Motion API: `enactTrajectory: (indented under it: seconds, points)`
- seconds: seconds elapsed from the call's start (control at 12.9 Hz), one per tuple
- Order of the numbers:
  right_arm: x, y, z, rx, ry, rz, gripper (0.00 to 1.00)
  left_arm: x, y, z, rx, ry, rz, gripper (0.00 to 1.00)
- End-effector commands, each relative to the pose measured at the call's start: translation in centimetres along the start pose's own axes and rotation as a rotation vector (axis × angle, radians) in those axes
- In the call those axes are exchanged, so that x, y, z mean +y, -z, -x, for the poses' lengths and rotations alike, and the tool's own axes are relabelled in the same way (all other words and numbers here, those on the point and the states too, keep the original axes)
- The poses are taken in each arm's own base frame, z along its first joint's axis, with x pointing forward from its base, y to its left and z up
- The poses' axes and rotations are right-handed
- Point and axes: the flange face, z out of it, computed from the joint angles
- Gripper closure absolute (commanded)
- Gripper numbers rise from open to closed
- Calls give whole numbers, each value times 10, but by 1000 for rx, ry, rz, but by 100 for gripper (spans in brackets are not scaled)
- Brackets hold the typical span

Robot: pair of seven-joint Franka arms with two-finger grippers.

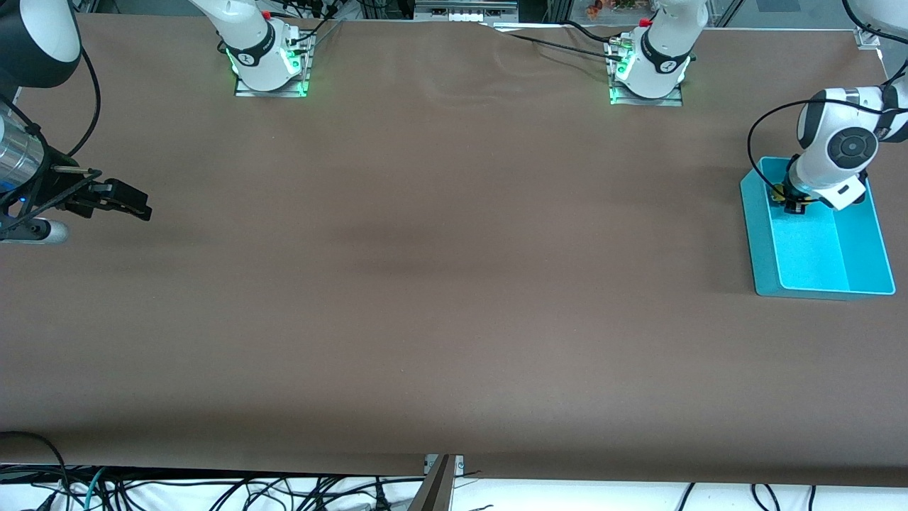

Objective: Wind and store yellow beetle car
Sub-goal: 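Lower the car into the blue box and open the left gripper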

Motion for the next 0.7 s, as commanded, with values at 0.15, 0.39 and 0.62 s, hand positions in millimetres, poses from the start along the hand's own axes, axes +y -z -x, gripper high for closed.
enactTrajectory:
  seconds: [0.15, 0.39, 0.62]
  points:
    - [-1, 5, -1, -6, -9, -11, 0, 21, 33, -6, 69, -57, 51, 0]
    - [-1, 5, -1, -6, -7, -11, 0, 60, 105, -22, 94, -48, -36, 0]
    - [-1, 5, -1, -6, -7, -12, 0, 73, 211, -61, -147, -132, -23, 0]
